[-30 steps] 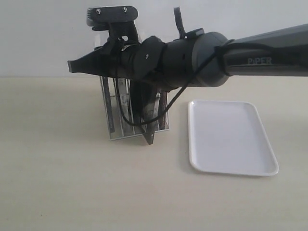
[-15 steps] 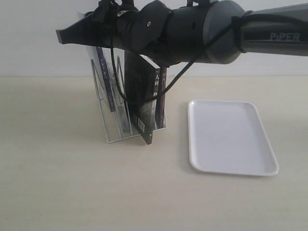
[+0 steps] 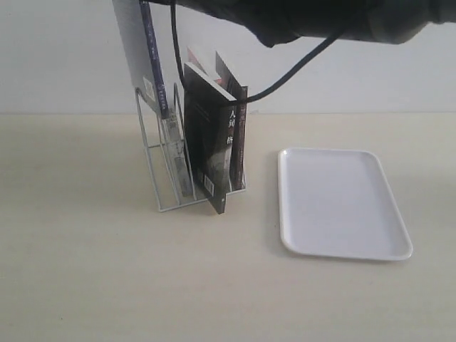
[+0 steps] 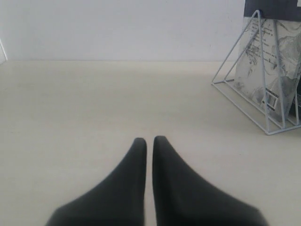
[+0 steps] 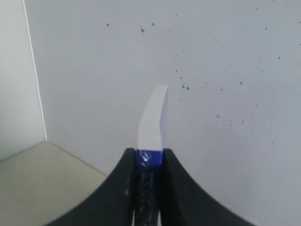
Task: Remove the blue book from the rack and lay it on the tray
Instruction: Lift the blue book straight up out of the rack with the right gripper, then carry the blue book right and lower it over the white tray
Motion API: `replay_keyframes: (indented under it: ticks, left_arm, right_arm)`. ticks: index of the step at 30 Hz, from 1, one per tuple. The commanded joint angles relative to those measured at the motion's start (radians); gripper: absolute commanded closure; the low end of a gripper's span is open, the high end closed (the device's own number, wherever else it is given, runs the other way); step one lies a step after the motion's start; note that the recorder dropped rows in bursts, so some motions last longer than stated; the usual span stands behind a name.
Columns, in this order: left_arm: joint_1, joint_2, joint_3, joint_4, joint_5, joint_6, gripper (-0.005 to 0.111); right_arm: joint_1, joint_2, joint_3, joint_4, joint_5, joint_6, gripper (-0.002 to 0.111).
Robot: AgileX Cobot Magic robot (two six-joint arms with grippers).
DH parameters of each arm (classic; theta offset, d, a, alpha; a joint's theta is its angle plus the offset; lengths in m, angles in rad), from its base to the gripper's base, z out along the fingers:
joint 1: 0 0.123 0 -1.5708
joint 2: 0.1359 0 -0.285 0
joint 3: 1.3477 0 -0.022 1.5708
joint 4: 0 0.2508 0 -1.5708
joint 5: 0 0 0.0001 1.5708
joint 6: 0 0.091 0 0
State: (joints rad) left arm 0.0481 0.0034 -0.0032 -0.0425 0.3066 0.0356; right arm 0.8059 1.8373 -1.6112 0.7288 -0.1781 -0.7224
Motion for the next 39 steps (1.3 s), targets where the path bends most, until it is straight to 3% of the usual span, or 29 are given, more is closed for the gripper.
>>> replay_keyframes:
  ticks: [1, 10, 18, 27, 29, 39]
  left_arm:
    - [0.000, -0.003, 0.003, 0.002, -0.015, -0.002, 0.103]
    - [0.000, -0.003, 0.003, 0.002, -0.015, -0.002, 0.103]
    - [0.000, -0.003, 0.003, 0.002, -0.015, -0.002, 0.103]
    - [0.000, -0.003, 0.003, 0.002, -0.015, -0.002, 0.103]
    - [0.000, -0.003, 0.003, 0.002, -0.015, -0.002, 0.103]
    - [0.000, -0.003, 0.003, 0.002, -0.015, -0.002, 0.103]
  right_arm:
    - [0.002, -0.064, -0.016, -0.002, -0.034, -0.020, 0.109]
    - [0.002, -0.156, -0.016, 0.050, -0.013, -0.089, 0.109]
    - [0.002, -0.259, 0.019, 0.305, -0.029, -0.381, 0.109]
    - [0.002, -0.429, 0.117, 0.954, -0.352, -1.168, 0.109]
    - [0.002, -0.460, 0.117, 1.016, -0.436, -1.311, 0.109]
    - [0.042, -0.498, 0.117, 1.016, -0.899, -1.402, 0.109]
